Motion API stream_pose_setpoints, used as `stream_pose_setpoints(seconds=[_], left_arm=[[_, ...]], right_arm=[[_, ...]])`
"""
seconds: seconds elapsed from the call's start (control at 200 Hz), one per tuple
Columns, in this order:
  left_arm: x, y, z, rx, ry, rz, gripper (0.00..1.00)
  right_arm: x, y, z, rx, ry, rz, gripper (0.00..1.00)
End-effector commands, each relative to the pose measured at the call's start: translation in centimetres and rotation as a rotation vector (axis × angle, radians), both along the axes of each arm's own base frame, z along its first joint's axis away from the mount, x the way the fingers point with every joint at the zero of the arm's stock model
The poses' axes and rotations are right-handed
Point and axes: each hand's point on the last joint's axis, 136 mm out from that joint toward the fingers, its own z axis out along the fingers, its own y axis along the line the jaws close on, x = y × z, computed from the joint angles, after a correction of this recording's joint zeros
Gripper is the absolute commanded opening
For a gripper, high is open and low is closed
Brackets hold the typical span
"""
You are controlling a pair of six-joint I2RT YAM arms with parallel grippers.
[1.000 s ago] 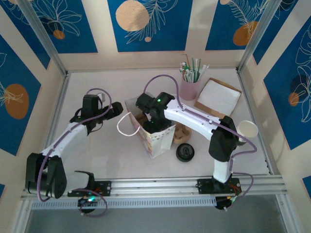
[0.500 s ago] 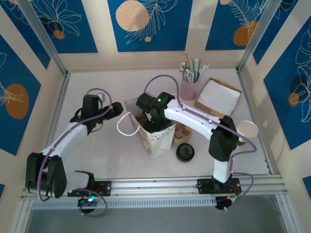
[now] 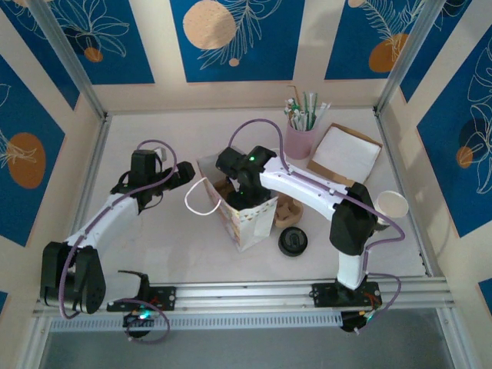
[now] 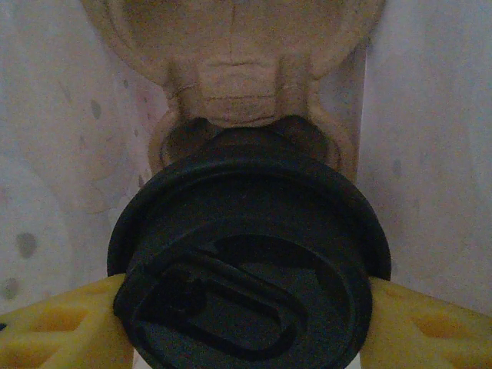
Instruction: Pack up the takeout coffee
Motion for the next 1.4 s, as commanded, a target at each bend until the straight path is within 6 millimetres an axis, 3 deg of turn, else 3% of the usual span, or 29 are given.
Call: stream_pose_setpoints(seconds=[0.0, 1.395], left_arm=[[0.2, 0.3, 0.0, 0.012, -0.007, -0.002, 1.00], [0.1, 0.3, 0.1, 0.014, -0.010, -0.004, 1.00]], right_arm=[[-0.8, -1.1, -2.9, -0.079, 0.074, 0.005, 0.54], [-0.7, -1.4, -4.9, -0.083, 0.111, -0.010, 0.54]])
